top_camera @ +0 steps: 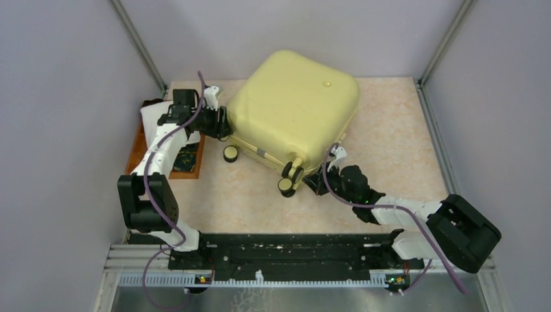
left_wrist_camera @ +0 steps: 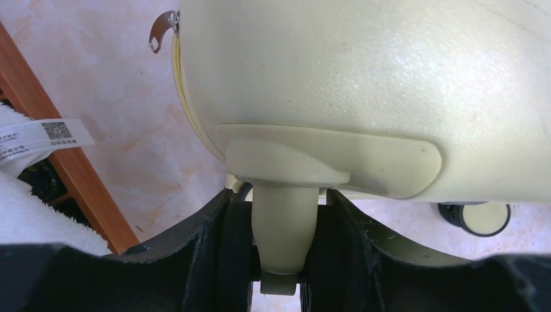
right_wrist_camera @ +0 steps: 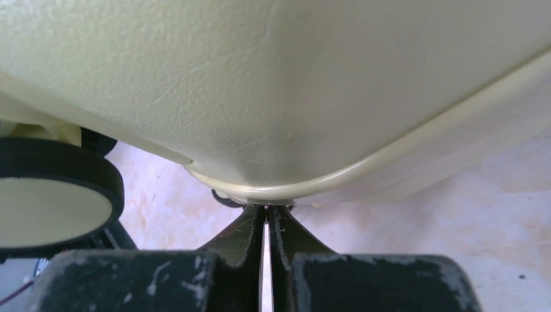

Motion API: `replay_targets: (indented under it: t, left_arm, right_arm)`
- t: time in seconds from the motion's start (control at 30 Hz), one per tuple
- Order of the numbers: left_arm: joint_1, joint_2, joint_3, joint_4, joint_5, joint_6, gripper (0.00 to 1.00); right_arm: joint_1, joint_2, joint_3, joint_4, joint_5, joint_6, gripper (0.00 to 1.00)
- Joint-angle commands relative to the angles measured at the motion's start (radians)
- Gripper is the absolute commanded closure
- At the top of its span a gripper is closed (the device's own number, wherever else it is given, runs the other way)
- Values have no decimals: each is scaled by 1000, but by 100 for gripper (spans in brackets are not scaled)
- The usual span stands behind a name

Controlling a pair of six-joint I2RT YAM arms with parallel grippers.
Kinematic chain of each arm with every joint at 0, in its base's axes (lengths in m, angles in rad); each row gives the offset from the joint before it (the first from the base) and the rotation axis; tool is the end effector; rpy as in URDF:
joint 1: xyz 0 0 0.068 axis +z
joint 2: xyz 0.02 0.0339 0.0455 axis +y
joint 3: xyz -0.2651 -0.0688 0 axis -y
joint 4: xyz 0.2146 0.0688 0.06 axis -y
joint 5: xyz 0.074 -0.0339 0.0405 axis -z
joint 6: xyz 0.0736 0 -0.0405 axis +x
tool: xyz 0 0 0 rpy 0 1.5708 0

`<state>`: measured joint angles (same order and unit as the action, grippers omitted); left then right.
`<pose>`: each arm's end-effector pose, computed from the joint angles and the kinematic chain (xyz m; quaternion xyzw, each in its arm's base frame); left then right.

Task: Pack the luggage
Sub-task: Zip the luggage at the center of the board.

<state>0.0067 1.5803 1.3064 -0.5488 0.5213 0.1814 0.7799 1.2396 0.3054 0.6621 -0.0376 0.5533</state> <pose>0.3393 -0.0344 0.2773 0.1723 0.8878 -0.2057 0.3740 0.1770 0.1790 0.1876 -0.1013 0.7899 0.3856 0.4659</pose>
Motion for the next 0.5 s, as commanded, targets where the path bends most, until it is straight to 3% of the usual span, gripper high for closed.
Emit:
replay_targets:
  t: [0.0, 0.27, 0.47]
  left_arm:
    - [21, -149, -93, 60, -34, -28, 100]
    - [18, -219, -184, -114, 44, 79, 100]
    - [18, -360, -272, -49, 134, -37, 100]
  right_arm:
    - [-114, 11, 142, 48, -29, -2, 100]
    - [-305, 136, 240, 48, -126, -65, 100]
    - [-307, 121, 222, 62, -206, -180, 100]
